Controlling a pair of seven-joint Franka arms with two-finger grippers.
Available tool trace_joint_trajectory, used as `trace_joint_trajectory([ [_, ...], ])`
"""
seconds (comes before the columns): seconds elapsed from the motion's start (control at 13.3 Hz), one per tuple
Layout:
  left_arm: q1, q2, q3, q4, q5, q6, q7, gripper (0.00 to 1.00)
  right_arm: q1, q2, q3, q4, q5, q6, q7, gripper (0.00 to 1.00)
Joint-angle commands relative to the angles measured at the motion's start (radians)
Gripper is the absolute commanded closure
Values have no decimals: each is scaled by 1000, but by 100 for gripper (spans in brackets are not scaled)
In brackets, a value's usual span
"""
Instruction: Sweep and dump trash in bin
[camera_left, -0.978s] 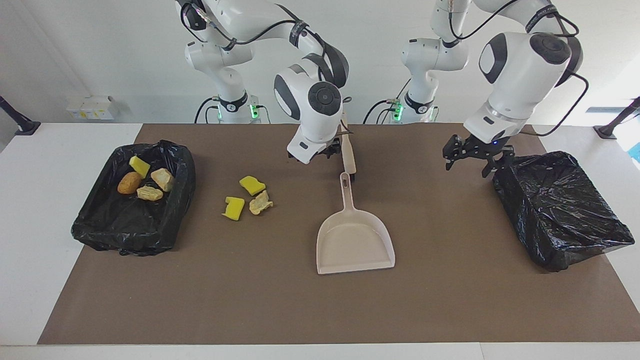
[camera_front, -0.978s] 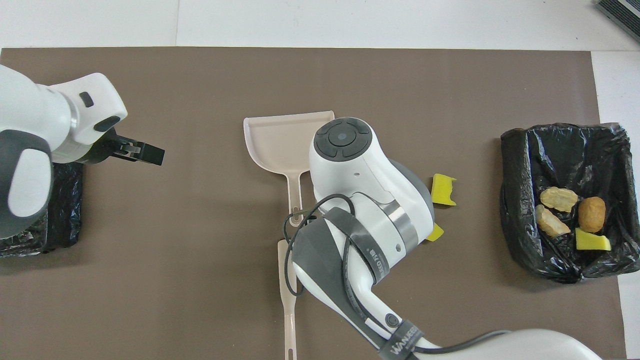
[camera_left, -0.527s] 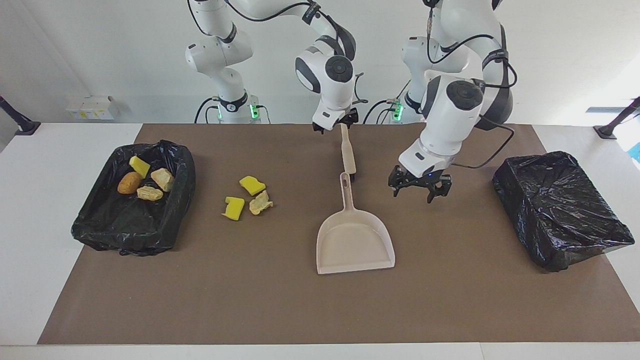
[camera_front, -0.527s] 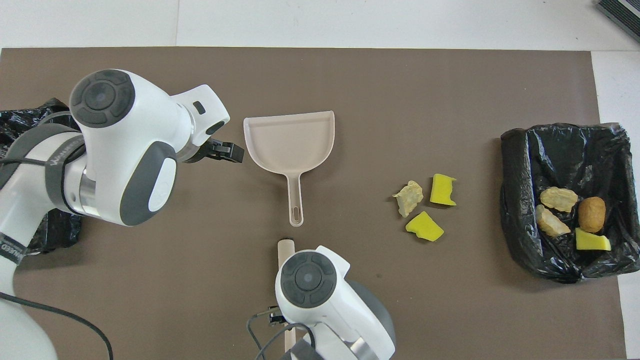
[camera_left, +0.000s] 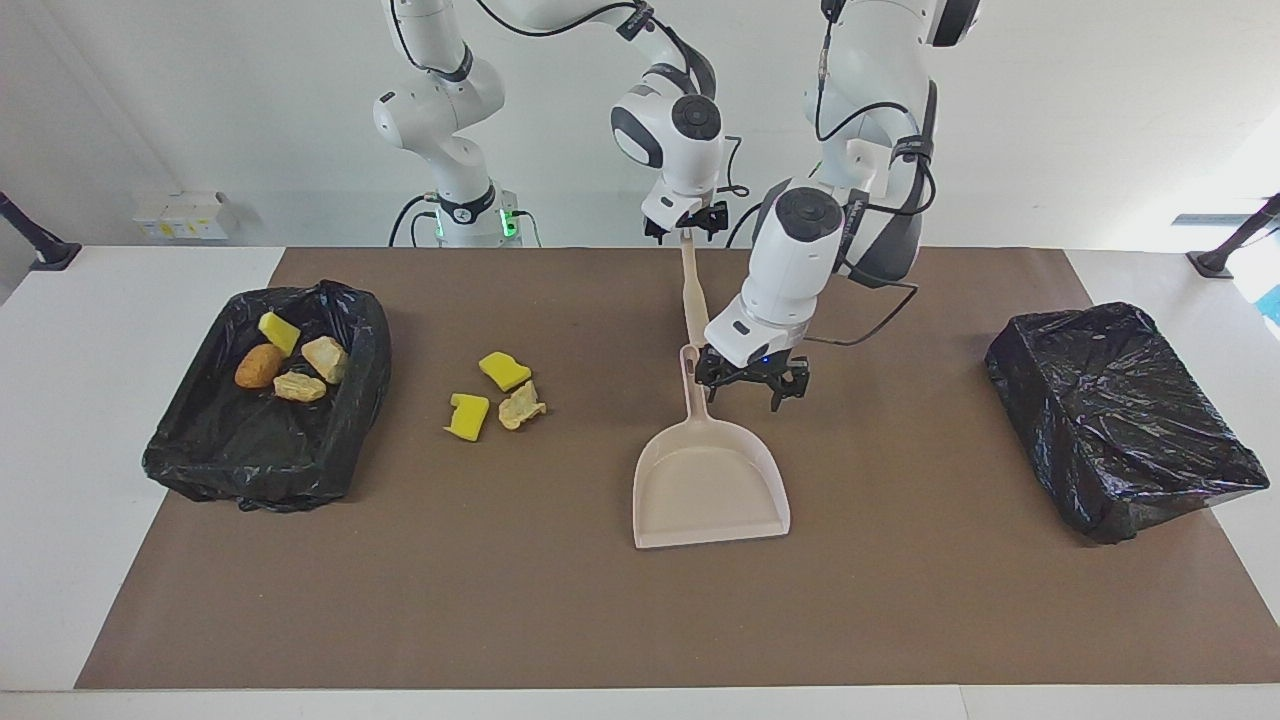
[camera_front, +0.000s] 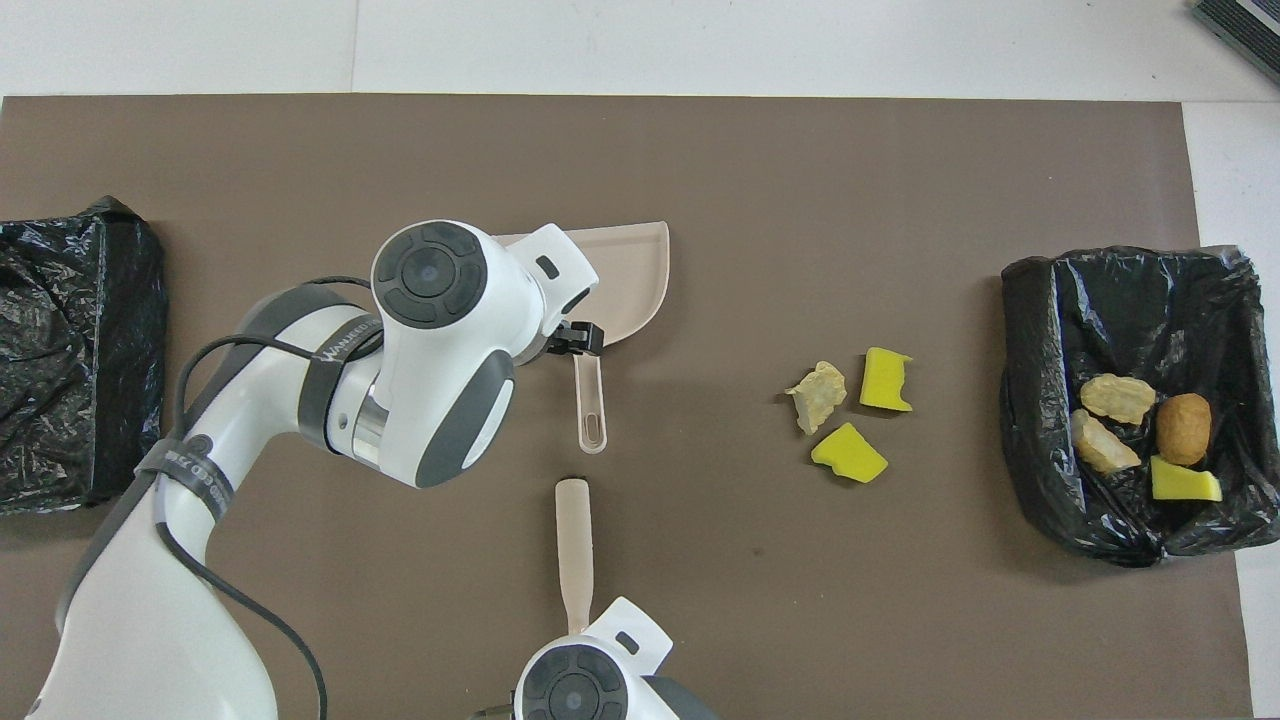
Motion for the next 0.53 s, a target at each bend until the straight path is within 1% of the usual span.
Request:
trace_joint_trajectory([
  [0.0,-51,-22,18,-72,-7,47,-40,0,1,-19,-5,-26,24,34,13,38],
  [0.08,-74,-28,18,-82,-7,51,-69,0,1,-19,-5,-26,24,46,4,62],
  [0.15,-82,-30,18,-88,-7,51,-106,0,1,-17,-5,-24,24,55,2,93],
  [0.23,-82,-36,14,-92,-8,49,-132,0,1,-14,-5,-20,24,60,2,100],
  [0.45,-102,-57,5,-134,-19,52,-166,0,-5,4,-9,-3,18,58,-25,100],
])
